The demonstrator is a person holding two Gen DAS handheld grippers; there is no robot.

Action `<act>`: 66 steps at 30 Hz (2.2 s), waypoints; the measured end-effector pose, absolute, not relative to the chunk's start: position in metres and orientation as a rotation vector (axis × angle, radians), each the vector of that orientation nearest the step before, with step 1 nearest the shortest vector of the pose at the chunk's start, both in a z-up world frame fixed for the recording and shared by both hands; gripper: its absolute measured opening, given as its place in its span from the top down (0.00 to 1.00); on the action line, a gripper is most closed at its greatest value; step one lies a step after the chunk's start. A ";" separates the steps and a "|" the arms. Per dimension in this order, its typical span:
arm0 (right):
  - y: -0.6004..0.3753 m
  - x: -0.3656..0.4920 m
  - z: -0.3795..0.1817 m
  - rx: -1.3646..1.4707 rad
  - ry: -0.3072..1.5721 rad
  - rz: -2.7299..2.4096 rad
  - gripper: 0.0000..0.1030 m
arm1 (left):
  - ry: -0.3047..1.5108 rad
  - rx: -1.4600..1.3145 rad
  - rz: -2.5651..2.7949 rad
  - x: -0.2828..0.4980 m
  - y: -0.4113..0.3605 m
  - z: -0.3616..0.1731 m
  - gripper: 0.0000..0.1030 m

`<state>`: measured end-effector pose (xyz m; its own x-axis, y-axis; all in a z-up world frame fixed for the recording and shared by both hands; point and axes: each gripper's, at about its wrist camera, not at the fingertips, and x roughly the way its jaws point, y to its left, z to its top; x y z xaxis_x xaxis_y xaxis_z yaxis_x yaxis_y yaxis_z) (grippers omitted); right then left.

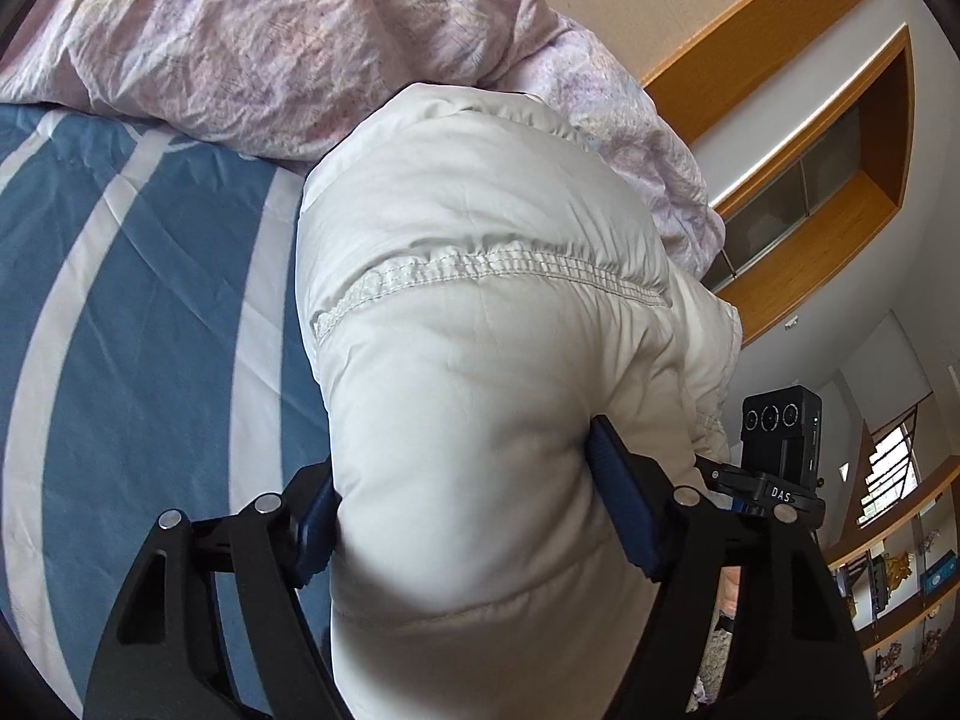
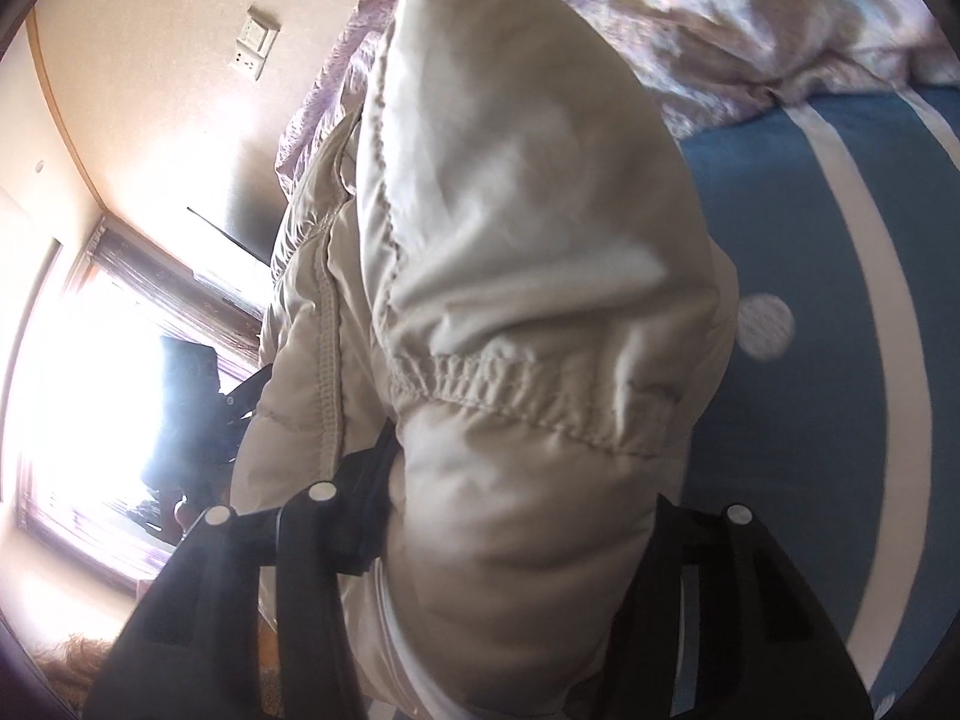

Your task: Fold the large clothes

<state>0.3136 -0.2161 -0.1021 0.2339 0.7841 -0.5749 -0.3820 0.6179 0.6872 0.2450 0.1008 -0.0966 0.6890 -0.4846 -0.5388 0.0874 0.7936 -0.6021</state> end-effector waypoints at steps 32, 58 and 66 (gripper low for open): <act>-0.116 0.262 -0.052 -0.081 0.592 0.298 0.26 | 0.619 -0.091 0.081 0.248 0.077 -0.060 0.03; -0.112 0.305 -0.108 0.023 0.797 0.424 0.22 | 0.652 -0.075 0.075 0.275 0.069 -0.098 0.01; -0.112 0.310 -0.117 0.039 0.802 0.449 0.21 | 0.657 -0.107 0.047 0.279 0.076 -0.111 0.01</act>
